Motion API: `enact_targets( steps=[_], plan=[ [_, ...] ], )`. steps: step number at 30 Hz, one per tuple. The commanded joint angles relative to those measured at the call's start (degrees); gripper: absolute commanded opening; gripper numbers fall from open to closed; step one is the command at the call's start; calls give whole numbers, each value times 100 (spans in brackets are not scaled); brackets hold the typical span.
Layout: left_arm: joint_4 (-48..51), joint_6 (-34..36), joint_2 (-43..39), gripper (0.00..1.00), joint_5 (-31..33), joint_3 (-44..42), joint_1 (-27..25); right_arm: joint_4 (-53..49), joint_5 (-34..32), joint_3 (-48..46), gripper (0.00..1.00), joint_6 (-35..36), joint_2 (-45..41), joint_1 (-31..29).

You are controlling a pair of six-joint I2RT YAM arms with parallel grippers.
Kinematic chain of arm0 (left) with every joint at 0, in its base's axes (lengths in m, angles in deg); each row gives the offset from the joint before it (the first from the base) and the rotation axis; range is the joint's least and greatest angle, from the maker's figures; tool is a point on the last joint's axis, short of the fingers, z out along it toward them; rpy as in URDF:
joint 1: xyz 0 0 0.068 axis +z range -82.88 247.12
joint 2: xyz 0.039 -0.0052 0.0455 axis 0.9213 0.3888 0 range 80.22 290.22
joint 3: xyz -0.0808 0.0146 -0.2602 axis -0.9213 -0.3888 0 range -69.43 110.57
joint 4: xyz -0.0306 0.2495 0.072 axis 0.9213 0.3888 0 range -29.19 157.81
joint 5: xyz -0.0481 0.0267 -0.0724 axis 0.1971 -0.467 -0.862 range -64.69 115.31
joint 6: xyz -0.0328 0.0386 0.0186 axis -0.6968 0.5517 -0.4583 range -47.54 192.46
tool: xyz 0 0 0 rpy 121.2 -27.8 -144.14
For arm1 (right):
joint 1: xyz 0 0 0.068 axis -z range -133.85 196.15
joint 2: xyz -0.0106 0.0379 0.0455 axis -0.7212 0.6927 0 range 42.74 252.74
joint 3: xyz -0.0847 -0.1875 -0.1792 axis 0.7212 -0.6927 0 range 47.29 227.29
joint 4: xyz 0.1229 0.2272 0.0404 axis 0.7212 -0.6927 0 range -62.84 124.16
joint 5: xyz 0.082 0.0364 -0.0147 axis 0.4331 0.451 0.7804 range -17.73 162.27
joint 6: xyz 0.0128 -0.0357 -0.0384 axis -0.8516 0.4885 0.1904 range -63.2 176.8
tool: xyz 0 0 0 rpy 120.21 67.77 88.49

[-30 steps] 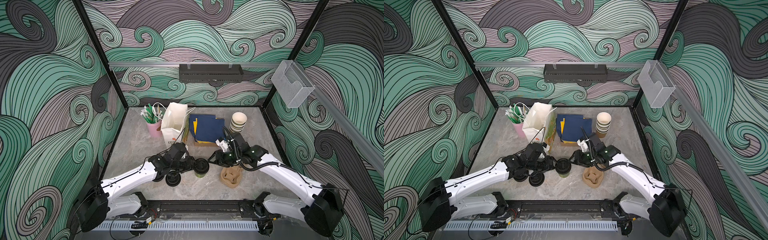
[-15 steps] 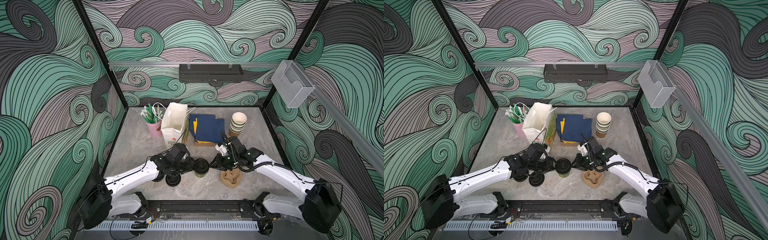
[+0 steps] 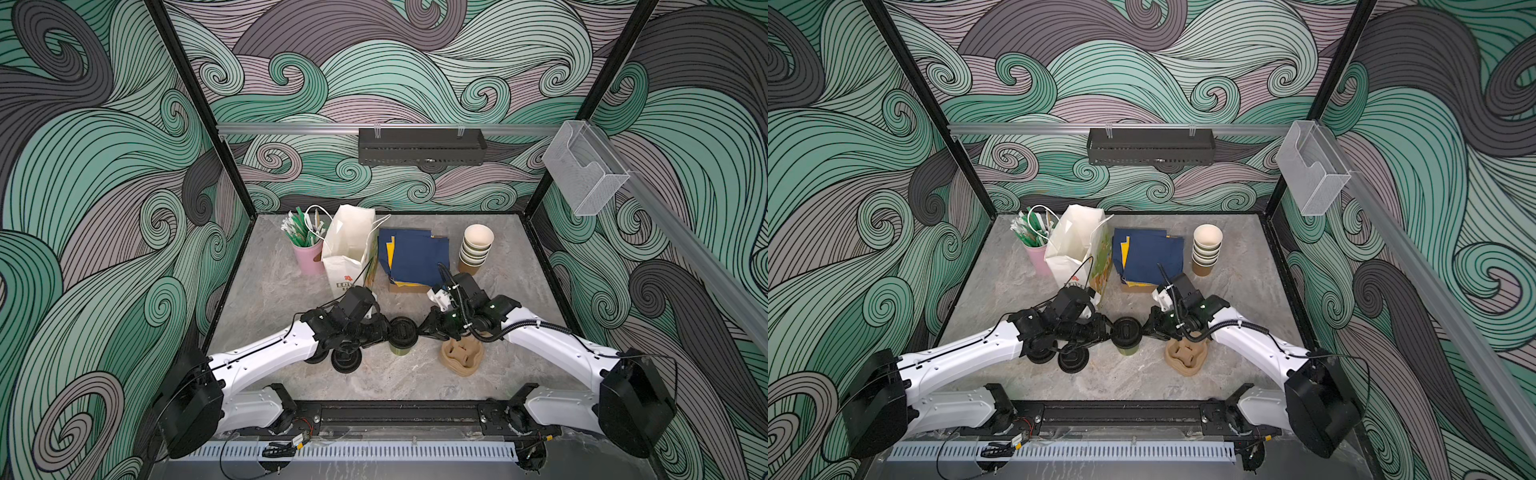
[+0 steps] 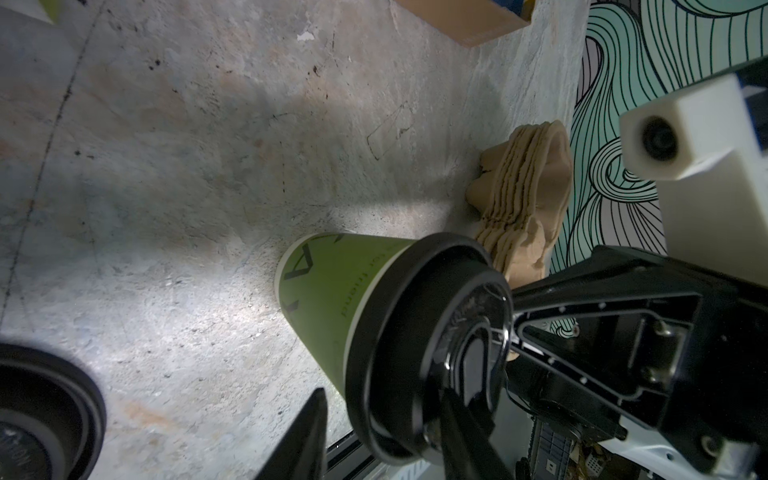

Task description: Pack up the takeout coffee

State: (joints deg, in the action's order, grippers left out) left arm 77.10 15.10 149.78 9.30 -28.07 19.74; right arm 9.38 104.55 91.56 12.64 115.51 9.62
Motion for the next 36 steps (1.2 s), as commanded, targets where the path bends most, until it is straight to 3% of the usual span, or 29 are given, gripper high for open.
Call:
enact_targets(
  steps=[1,19,28,36],
  plan=[
    [366,96,101,41,116,113,1,-61,-56,-173,10,-31,136,-30],
    [495,90,92,39,212,-48,3,-611,-365,-192,8,170,424,-34],
    [499,67,75,38,239,-43,3,-166,-155,98,14,-25,-149,-30],
    [523,101,110,38,212,35,4,67,-380,201,14,-196,-278,-11]
  ],
)
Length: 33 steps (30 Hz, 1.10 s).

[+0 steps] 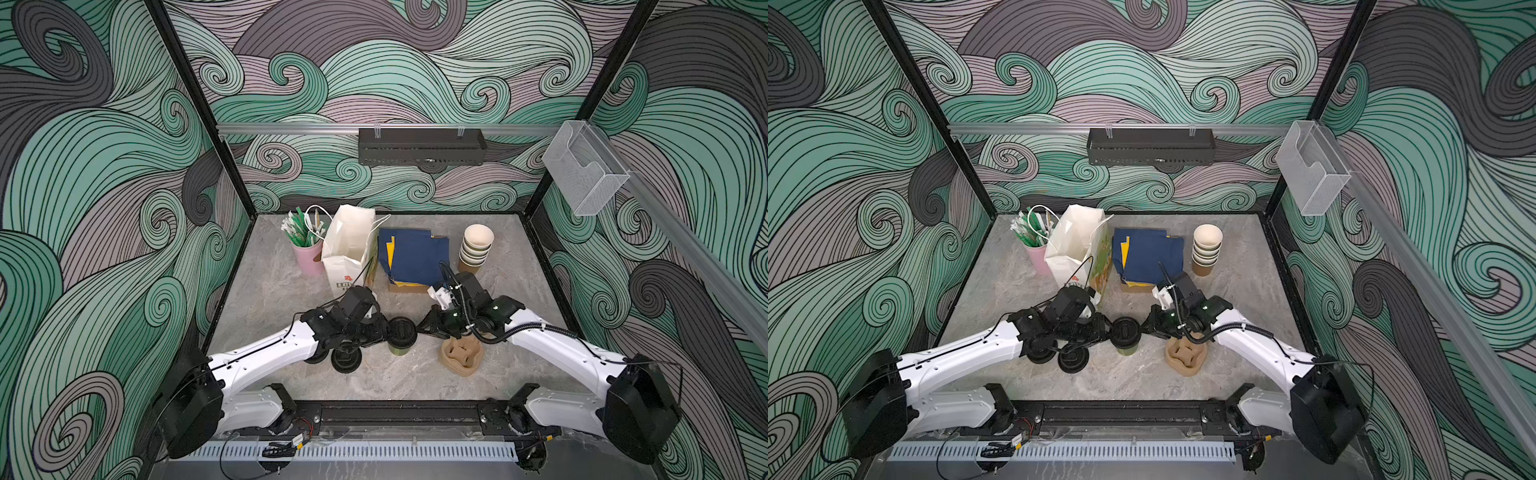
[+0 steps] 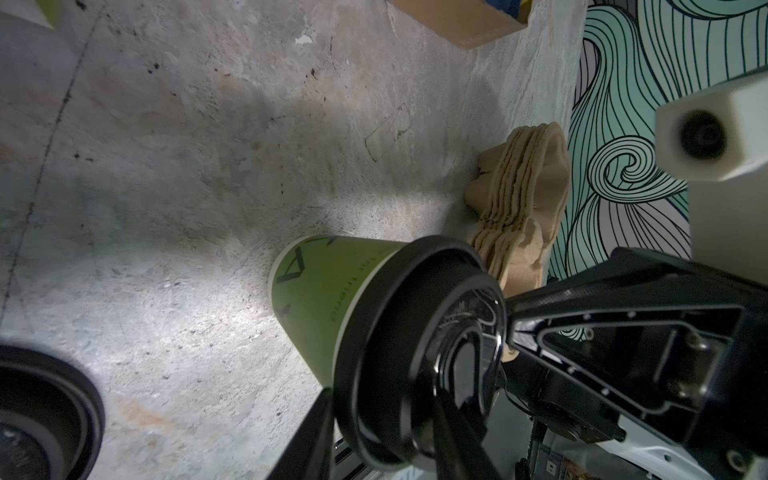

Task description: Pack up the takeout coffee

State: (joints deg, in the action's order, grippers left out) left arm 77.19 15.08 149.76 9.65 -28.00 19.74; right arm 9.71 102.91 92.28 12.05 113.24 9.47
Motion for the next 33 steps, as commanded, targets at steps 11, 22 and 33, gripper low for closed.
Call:
enact_targets(
  steps=[11,22,33],
  plan=[
    [488,149,222,37,63,101,4,152,-84,190,15,-148,371,12],
    [460,149,298,36,70,110,1,-56,-241,-14,11,-153,598,6],
    [461,109,235,36,155,37,0,-560,-459,30,10,181,1035,-30]
  ],
)
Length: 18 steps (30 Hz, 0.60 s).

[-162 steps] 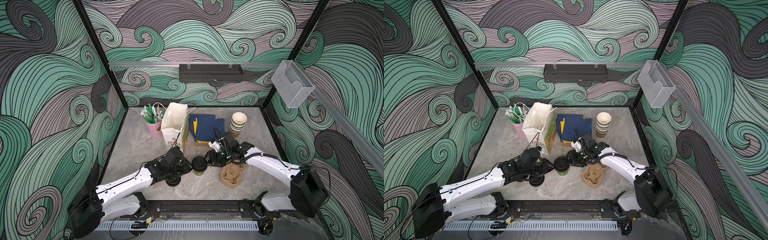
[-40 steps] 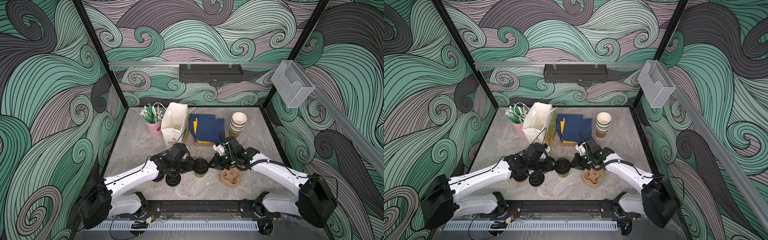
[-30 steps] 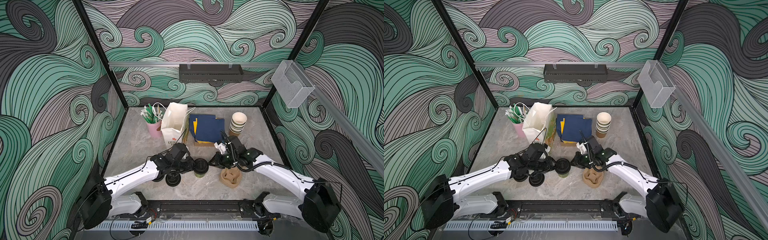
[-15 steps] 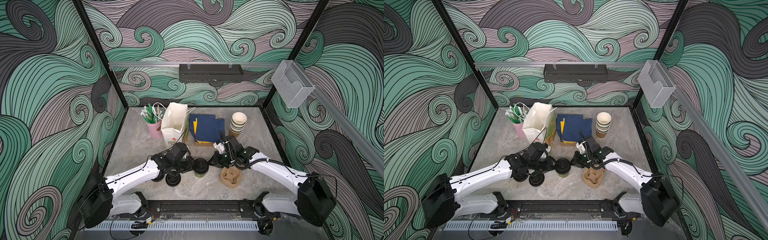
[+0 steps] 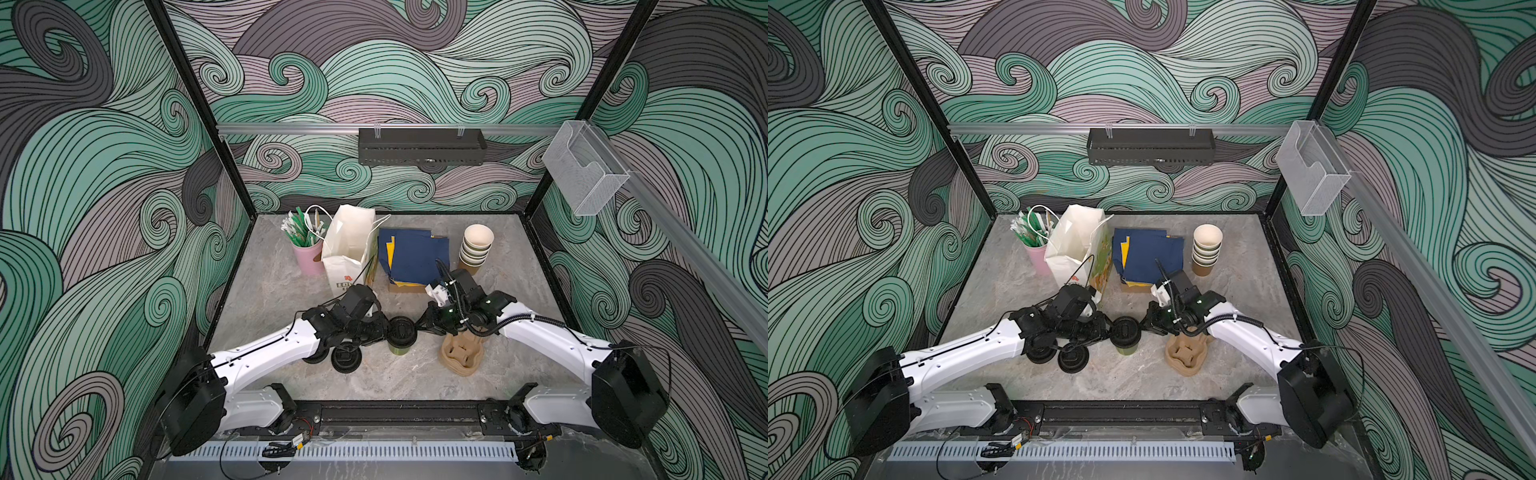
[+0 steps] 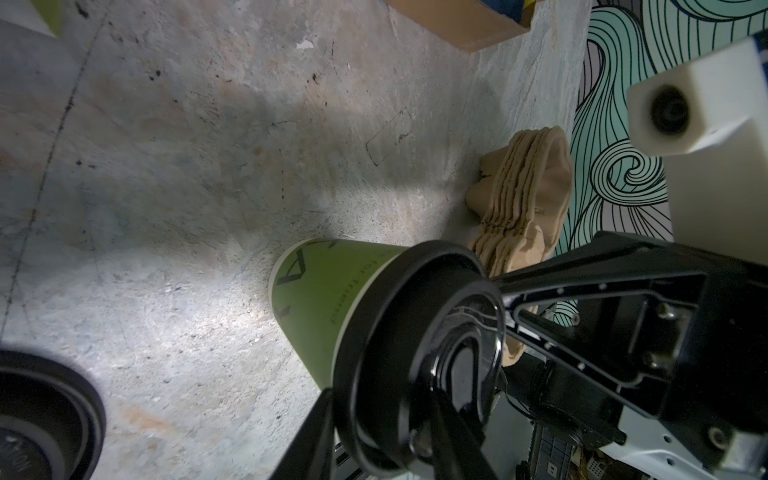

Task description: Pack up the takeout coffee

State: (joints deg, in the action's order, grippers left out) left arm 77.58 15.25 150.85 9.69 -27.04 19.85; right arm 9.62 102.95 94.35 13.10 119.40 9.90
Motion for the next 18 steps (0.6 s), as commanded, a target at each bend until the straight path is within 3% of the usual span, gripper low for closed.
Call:
enact_targets(
  steps=[1,5,10,15,18],
  plan=[
    [423,87,133,35,164,-60,-3,-596,-477,-164,10,89,428,-67],
    [404,83,130,35,164,-59,-7,-574,-414,-78,11,87,334,-67],
    [376,81,110,35,156,-39,-2,-304,-387,174,19,-94,-390,-69],
    [304,52,109,35,147,-44,-2,-448,-439,467,51,209,-757,-67],
    [286,82,84,37,142,3,-9,-762,-356,526,57,431,-565,-67]
  ],
)
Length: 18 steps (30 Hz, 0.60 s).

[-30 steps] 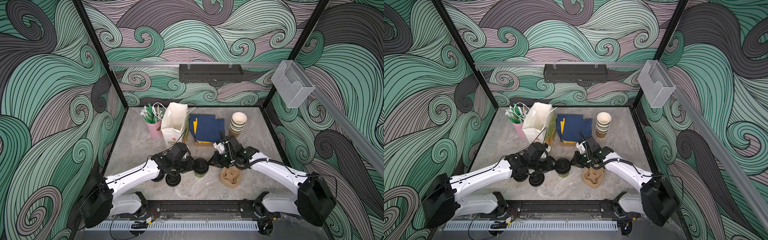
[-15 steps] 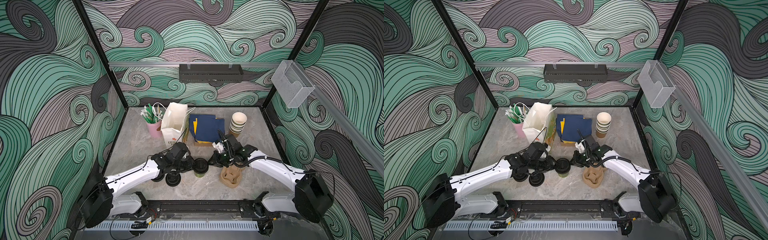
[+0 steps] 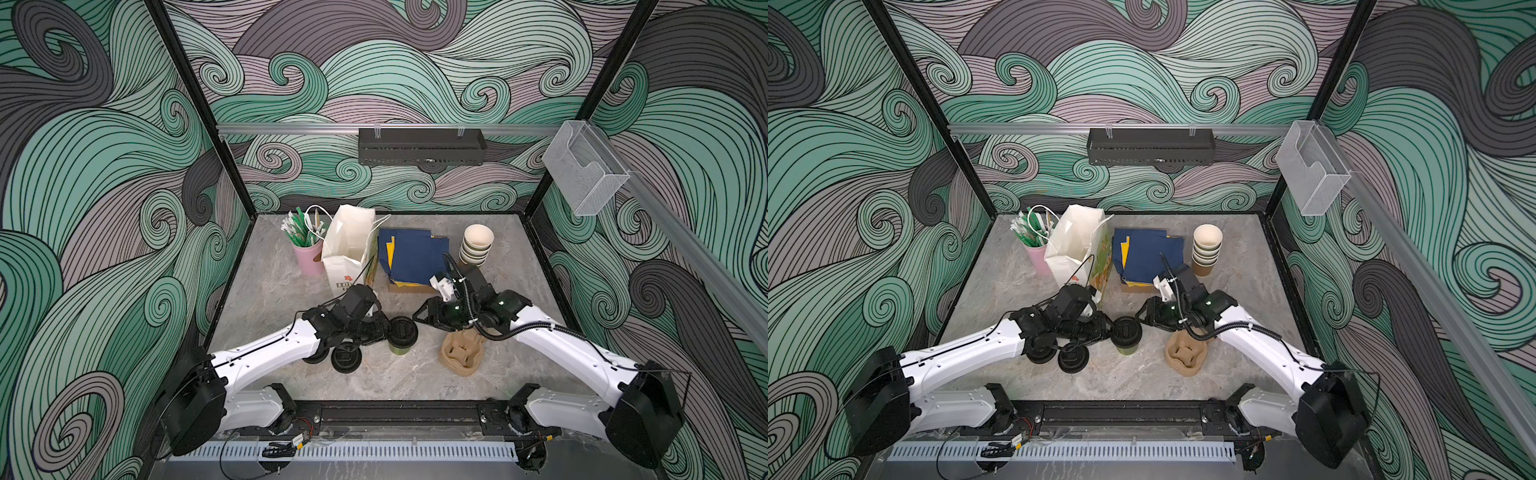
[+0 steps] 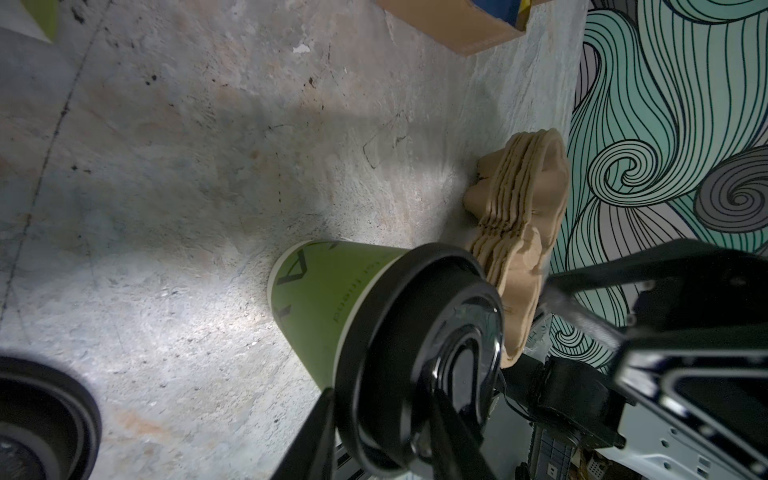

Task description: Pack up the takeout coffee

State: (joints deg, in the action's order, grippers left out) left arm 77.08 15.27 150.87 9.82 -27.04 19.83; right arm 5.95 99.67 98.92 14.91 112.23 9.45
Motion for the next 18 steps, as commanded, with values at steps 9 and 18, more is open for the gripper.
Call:
enact_targets(
  steps=[9,18],
  plan=[
    [795,190,-446,56,500,292,80,-391,262,12,63,299,455,-90],
    [683,-67,-1669,50,101,-668,122,-282,400,79,65,328,704,-138]
  ],
)
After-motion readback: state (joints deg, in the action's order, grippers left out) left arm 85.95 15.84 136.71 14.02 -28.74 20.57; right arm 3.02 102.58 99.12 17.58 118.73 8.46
